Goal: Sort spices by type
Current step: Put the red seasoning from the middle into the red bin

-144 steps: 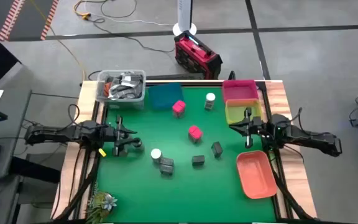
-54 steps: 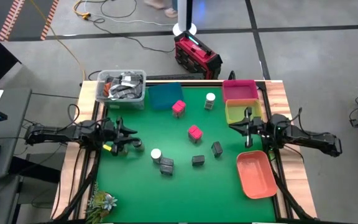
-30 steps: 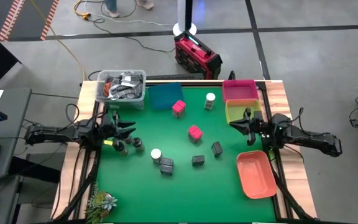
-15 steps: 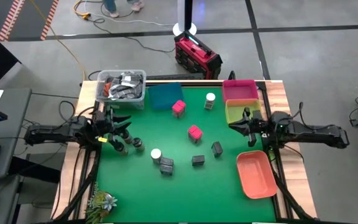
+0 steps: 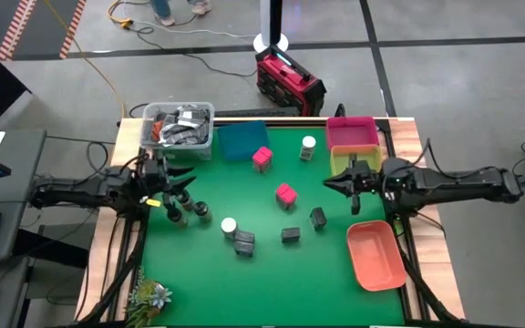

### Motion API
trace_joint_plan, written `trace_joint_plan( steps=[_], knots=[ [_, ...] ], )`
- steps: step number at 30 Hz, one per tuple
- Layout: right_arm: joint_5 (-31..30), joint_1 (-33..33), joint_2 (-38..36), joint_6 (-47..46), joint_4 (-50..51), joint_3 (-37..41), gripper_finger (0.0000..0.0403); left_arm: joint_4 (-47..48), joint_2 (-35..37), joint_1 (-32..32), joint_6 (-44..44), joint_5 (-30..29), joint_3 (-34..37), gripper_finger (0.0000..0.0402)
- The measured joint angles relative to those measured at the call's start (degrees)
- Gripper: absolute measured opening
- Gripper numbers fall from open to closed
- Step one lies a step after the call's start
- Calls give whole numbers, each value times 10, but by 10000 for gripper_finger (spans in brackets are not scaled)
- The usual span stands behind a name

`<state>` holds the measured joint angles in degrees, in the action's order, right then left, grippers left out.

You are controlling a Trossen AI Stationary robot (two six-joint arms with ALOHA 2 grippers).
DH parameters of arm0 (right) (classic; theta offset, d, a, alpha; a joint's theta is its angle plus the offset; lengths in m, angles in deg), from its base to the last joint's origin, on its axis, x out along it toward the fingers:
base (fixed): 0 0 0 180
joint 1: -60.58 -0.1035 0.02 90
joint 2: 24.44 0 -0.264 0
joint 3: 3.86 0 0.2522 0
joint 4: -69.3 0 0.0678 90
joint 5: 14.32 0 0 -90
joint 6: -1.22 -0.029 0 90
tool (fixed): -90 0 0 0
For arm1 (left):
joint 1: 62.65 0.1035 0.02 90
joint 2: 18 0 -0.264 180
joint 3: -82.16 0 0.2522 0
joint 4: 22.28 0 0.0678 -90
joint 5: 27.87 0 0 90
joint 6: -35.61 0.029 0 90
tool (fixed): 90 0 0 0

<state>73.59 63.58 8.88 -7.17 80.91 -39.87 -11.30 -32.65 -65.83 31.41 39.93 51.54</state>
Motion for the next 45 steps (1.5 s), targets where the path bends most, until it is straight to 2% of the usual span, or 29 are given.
trace_joint_plan(
  steps=[6, 10, 16, 21, 24, 32, 37, 40, 42, 45],
  knots=[
    [-43, 0, 54, 51, 0, -35, 79, 6, -46, 0, 4, -11, -32, 129],
    [-45, -1, 83, 59, -2, -61, 108, 9, -61, -2, 21, -11, -48, 129],
    [-60, -17, 129, 61, 0, -88, 179, 7, -86, -5, 52, -12, -58, 135],
    [-107, -39, 173, 79, 12, -116, 246, 8, -106, -12, 69, -12, -58, 162],
    [-121, -49, 195, 89, 48, -143, 269, -2, -114, -12, 90, -21, -58, 178],
    [-191, -22, 262, 122, 102, -192, 276, -32, -117, -12, 134, -72, -58, 188],
    [-190, 23, 315, 139, 95, -207, 276, -36, -117, -12, 104, -72, -58, 188],
    [-159, 43, 358, 144, 101, -221, 276, -29, -117, -12, 85, -72, -58, 188],
    [-132, 50, 386, 129, 112, -237, 276, -24, -117, -12, 76, -72, -58, 188],
    [-128, 41, 428, 94, 149, -269, 276, -21, -117, -12, 71, -72, -58, 188]
  ],
)
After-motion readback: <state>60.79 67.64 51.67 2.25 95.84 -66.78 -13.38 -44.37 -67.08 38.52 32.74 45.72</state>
